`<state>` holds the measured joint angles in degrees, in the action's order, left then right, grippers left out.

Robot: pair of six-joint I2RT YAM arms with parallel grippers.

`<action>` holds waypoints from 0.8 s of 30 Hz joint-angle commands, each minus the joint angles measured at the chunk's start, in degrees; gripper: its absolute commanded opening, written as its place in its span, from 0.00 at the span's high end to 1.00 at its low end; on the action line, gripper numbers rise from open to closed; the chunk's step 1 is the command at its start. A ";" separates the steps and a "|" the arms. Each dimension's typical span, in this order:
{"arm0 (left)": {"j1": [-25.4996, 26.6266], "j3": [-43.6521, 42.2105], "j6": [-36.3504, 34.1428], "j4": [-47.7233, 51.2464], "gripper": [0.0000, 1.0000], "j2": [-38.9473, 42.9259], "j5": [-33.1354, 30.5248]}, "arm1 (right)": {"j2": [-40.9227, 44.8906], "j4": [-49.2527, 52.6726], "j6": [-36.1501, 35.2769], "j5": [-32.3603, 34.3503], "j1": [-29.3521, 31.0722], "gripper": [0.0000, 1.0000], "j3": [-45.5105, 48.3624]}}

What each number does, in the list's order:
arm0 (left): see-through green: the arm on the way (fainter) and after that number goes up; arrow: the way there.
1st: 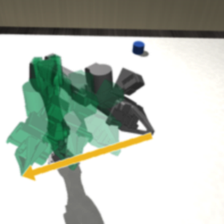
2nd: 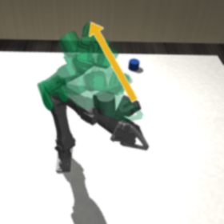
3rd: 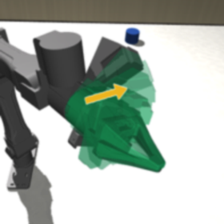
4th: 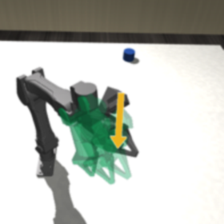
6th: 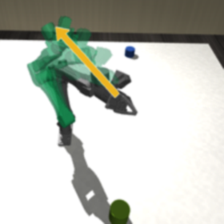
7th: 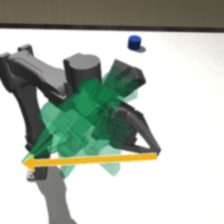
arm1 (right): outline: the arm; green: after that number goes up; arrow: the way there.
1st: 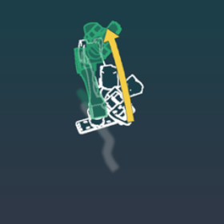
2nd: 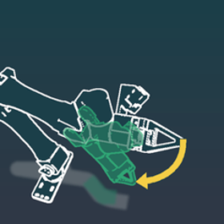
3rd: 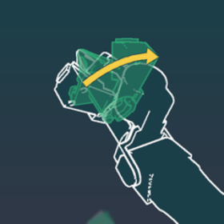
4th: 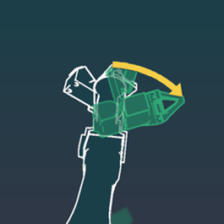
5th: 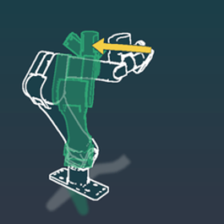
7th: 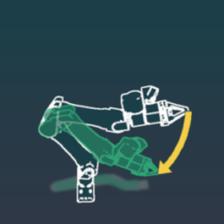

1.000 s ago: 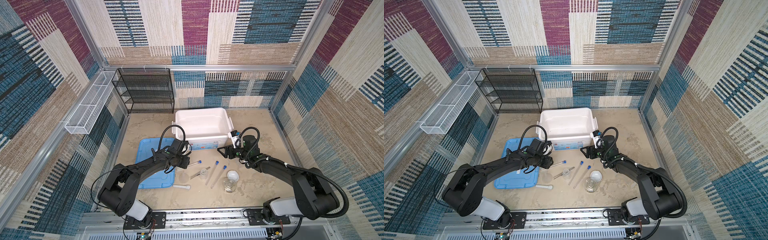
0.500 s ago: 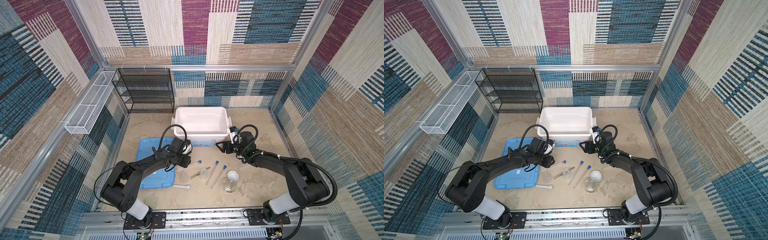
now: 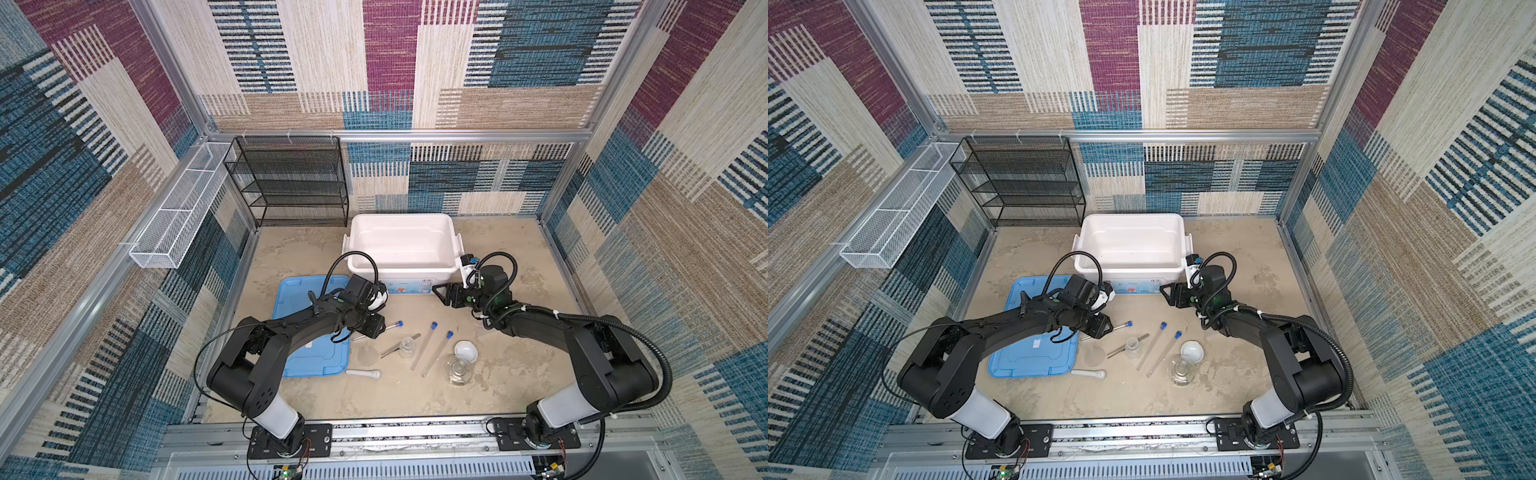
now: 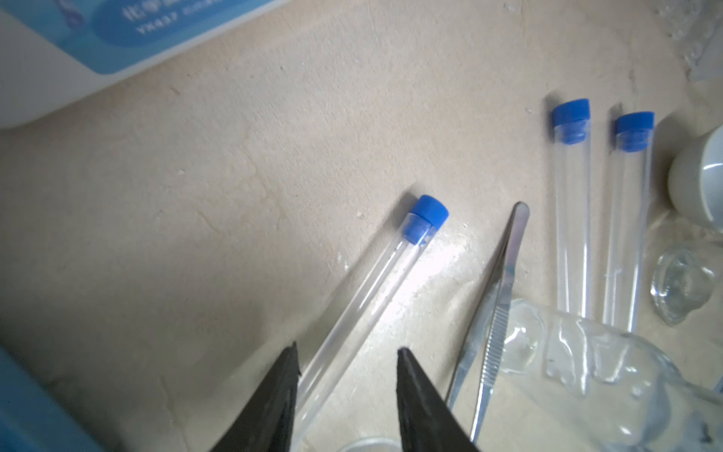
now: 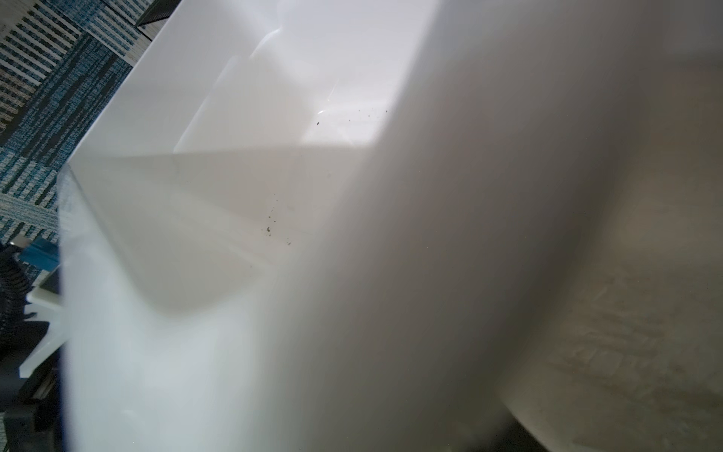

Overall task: Organize the chemistry lab equipment
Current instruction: 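Lower the left gripper and close it on the blue-capped test tube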

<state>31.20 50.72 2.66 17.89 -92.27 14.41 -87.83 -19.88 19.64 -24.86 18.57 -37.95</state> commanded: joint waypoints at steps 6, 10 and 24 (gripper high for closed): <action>0.92 -0.03 -0.41 0.72 0.56 -1.34 1.02 | 0.47 -2.14 -0.78 1.45 0.00 0.29 0.43; 1.53 0.41 -0.21 0.91 0.56 -2.44 -0.23 | 0.33 -1.42 -1.95 0.89 -0.02 0.28 0.33; 2.72 1.99 1.90 2.14 0.60 -4.91 -7.75 | 1.28 0.41 -6.35 1.71 -0.03 0.26 1.29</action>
<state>33.89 52.27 3.29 18.44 -96.25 10.33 -87.05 -19.03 14.72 -23.77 18.57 -36.80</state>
